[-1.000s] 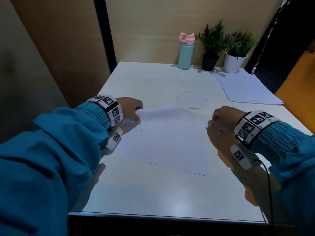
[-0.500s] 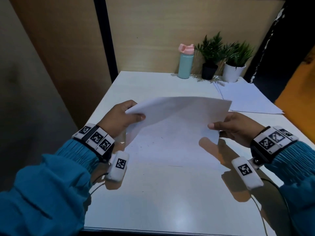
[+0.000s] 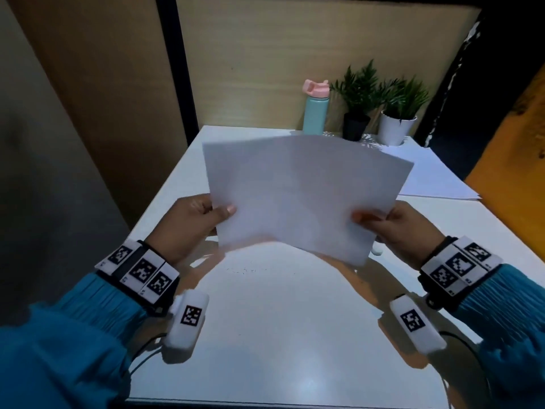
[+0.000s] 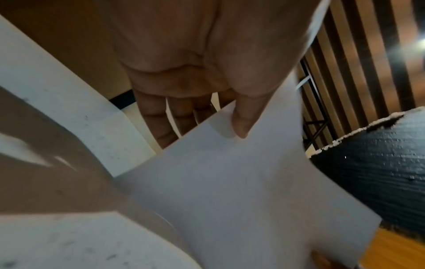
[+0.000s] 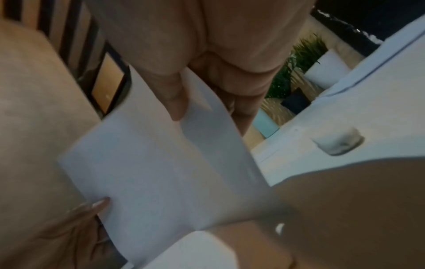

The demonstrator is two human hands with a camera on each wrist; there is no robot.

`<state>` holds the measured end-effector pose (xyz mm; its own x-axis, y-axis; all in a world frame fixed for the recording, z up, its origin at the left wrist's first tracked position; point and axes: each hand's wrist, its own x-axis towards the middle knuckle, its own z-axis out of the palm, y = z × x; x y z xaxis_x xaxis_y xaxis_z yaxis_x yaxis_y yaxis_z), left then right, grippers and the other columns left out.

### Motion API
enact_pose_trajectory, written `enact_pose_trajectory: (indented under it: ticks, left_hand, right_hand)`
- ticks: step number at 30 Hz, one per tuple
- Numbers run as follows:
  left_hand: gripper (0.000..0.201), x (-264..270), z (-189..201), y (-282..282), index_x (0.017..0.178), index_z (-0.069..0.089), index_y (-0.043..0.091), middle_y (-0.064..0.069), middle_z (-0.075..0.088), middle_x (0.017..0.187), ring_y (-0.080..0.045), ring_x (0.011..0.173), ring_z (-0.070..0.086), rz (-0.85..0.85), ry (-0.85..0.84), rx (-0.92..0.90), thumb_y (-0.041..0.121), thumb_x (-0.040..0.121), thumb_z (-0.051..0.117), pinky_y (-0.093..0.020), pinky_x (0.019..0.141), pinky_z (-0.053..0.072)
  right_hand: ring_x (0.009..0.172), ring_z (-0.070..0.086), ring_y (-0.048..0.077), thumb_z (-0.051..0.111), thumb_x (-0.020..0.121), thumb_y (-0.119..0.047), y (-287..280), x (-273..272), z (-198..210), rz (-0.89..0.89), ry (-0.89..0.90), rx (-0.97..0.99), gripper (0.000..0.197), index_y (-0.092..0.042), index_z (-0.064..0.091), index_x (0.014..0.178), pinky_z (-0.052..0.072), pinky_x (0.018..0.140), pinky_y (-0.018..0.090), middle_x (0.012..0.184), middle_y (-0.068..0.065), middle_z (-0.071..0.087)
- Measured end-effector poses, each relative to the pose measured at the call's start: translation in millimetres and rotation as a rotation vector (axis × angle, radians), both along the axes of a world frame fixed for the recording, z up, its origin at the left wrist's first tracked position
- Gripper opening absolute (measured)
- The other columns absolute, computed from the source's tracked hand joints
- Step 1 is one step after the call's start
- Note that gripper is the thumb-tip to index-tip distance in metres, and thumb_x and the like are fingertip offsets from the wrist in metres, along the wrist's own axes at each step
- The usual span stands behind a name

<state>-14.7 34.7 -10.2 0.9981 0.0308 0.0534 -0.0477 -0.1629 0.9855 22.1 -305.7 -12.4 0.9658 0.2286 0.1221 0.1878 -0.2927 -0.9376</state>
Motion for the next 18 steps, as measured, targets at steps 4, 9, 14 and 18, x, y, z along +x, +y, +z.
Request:
enact_pose_trajectory:
  ticks: [4, 9, 14, 18]
  left_hand:
    - [0.011, -2, 3, 5, 0.100, 0.073, 0.024, 0.011, 0.076, 0.098, -0.011, 0.092, 0.072, 0.091, -0.104, 0.060, 0.026, 0.094, 0.065, -0.027, 0.079, 0.055]
    - [0.014, -8, -1, 6, 0.104, 0.071, 0.023, 0.010, 0.075, 0.099, -0.013, 0.093, 0.072, -0.013, 0.019, 0.125, 0.026, 0.097, 0.058, -0.033, 0.082, 0.057]
    - [0.016, -6, 1, 14, 0.109, 0.069, 0.028, 0.008, 0.075, 0.099, -0.016, 0.093, 0.072, -0.023, 0.062, 0.228, 0.024, 0.098, 0.059, -0.037, 0.079, 0.060]
    - [0.035, 11, 2, 15, 0.122, 0.053, 0.025, -0.020, 0.065, 0.093, -0.029, 0.085, 0.070, 0.005, 0.148, 0.383, 0.023, 0.091, 0.069, -0.039, 0.072, 0.060]
  right_hand:
    - [0.102, 0.070, 0.030, 0.068, 0.087, -0.027, 6, -6, 15, -0.049, -0.075, 0.083, 0.010, -0.025, 0.077, 0.092, 0.052, 0.095, 0.054, 0.104, 0.004, 0.075]
    - [0.093, 0.071, 0.024, 0.066, 0.090, -0.023, 3, -9, 10, -0.017, -0.040, -0.088, 0.009, -0.024, 0.074, 0.090, 0.054, 0.089, 0.054, 0.095, -0.001, 0.076]
    - [0.094, 0.070, 0.023, 0.070, 0.081, -0.025, -6, -1, 4, -0.048, 0.000, -0.199, 0.018, -0.020, 0.071, 0.098, 0.053, 0.091, 0.055, 0.097, -0.001, 0.076]
    - [0.093, 0.070, 0.025, 0.075, 0.071, -0.033, -10, 21, 12, -0.076, 0.069, -0.313, 0.043, -0.024, 0.062, 0.111, 0.056, 0.087, 0.052, 0.099, 0.000, 0.073]
